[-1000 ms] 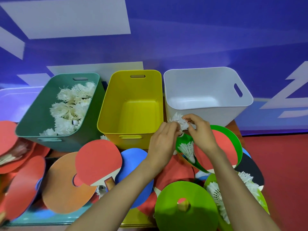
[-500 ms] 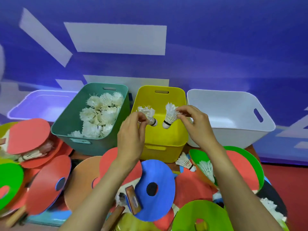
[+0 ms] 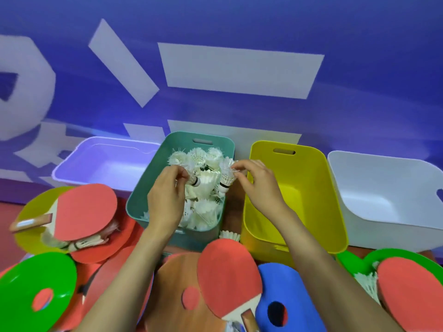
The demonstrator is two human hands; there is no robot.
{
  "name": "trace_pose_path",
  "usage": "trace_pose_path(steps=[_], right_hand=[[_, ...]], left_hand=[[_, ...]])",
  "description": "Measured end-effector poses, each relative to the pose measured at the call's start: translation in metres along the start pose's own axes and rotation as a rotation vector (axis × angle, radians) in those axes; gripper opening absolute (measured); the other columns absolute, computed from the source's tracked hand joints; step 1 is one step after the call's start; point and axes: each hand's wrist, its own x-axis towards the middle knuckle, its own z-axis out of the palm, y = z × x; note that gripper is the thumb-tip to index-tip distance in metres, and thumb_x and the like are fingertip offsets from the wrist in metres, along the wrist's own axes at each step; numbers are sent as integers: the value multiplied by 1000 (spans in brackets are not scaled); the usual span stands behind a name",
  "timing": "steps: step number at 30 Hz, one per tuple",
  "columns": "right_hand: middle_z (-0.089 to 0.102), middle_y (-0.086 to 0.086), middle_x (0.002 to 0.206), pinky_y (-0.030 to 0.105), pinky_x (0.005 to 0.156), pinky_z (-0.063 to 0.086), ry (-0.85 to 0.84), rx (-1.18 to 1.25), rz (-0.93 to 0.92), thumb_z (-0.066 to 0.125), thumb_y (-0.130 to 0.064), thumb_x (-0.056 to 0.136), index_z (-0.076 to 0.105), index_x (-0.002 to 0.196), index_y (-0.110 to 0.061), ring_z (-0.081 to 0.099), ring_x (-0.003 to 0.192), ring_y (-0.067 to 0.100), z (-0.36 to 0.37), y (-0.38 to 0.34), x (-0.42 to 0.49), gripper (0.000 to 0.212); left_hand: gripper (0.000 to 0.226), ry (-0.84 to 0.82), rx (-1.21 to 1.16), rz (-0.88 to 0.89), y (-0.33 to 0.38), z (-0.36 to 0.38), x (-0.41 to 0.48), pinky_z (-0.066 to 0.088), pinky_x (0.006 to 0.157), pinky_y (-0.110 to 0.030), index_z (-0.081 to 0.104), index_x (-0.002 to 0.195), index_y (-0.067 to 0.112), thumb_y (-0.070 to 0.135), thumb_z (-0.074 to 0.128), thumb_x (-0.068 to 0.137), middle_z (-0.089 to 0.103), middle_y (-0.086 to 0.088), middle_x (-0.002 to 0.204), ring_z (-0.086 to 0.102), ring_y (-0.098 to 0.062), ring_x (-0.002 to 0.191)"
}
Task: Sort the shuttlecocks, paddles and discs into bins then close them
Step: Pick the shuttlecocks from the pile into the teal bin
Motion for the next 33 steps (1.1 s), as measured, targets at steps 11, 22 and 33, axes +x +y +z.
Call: trace_pose_path(steps=[11,22,33], right_hand=[[64,3,105,31,82,45,-172,-169,190,52,-11,91,64,104,-14,57,99,22,83,2,91,17],[66,5,102,35,76,50,-484,-394,286,52,-8,87,67,96,-24,61,92,27,123,26,97,23],[65,9,109,35,78,49,-496,-482,265,52,-1,86,65,110,-21,60,99,29,120,28,87,33]], left_hand=[[9,-113,93,-16,-72,34,81,47,66,-42,52,87,14,6,49,91,58,-2,90,54,-24,78],[16,-712,338,9,-110,73,106,43,64,-35,46,83,15,-1,46,83,58,-4,85,53,-26,75],[19,-925,416,12,-103,72,97,43,67,-31,51,94,16,-1,48,85,63,-8,99,56,-22,84]])
